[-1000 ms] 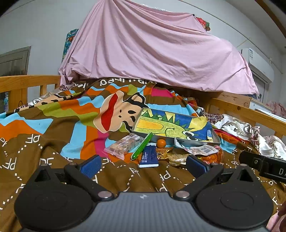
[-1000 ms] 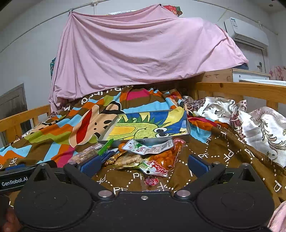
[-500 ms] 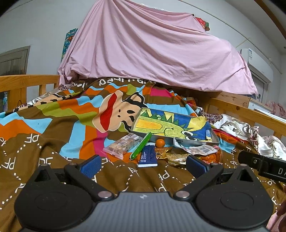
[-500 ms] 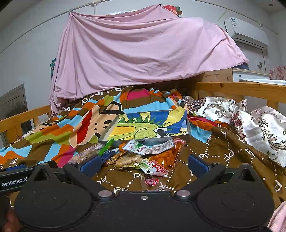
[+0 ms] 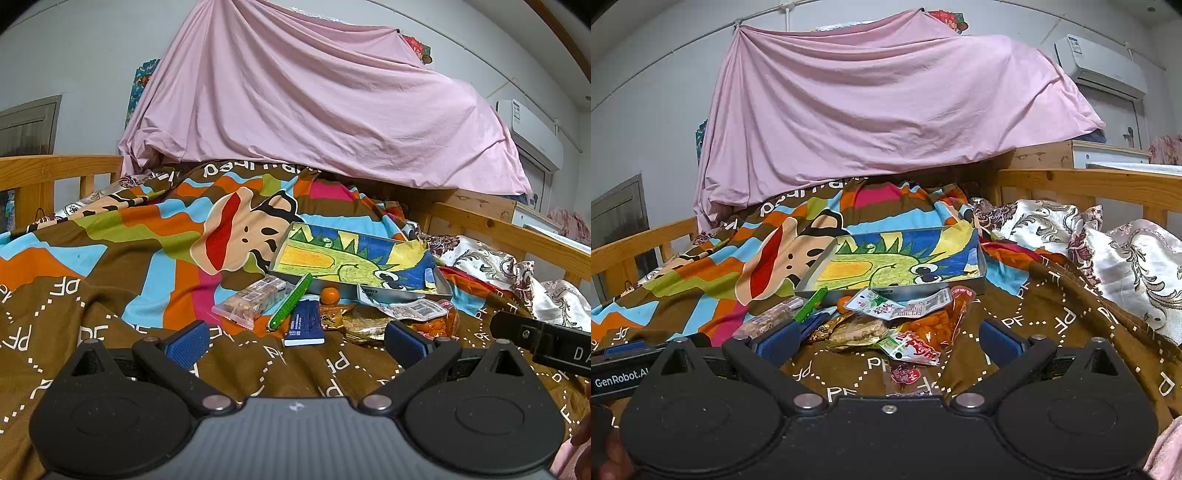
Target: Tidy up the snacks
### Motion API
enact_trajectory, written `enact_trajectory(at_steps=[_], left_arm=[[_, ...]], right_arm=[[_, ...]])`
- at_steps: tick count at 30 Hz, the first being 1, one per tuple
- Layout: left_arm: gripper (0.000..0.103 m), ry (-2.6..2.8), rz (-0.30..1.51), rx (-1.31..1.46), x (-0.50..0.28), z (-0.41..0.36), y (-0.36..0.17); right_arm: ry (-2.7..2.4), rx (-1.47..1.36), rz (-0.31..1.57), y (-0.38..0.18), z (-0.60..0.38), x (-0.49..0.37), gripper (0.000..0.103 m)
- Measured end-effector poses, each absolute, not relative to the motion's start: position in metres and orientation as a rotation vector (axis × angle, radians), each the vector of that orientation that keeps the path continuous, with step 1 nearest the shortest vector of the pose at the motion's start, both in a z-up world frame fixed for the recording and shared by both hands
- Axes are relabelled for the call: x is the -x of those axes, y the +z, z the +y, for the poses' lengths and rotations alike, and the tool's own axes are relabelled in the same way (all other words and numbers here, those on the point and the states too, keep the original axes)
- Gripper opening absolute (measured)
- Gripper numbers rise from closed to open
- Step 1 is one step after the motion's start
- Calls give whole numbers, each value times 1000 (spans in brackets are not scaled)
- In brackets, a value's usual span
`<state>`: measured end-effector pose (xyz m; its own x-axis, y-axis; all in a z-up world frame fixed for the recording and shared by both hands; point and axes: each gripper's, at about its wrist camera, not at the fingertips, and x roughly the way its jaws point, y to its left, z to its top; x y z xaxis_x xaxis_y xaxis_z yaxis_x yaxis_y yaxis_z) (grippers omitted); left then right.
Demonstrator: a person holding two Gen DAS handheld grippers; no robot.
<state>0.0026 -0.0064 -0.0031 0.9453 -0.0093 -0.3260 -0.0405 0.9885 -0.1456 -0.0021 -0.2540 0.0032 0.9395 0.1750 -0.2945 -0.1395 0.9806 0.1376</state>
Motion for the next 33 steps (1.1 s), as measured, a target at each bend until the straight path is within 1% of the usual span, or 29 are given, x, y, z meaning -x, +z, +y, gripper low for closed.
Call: enact_trajectory(at_steps=[11,33], left_arm=[[103,18,339,161,0,-9,-8],[103,8,434,208,-10,-7,-12]], right_arm=[[161,-111,321,3,-253,1,103],[133,-148,360,3,-259,-5,103]])
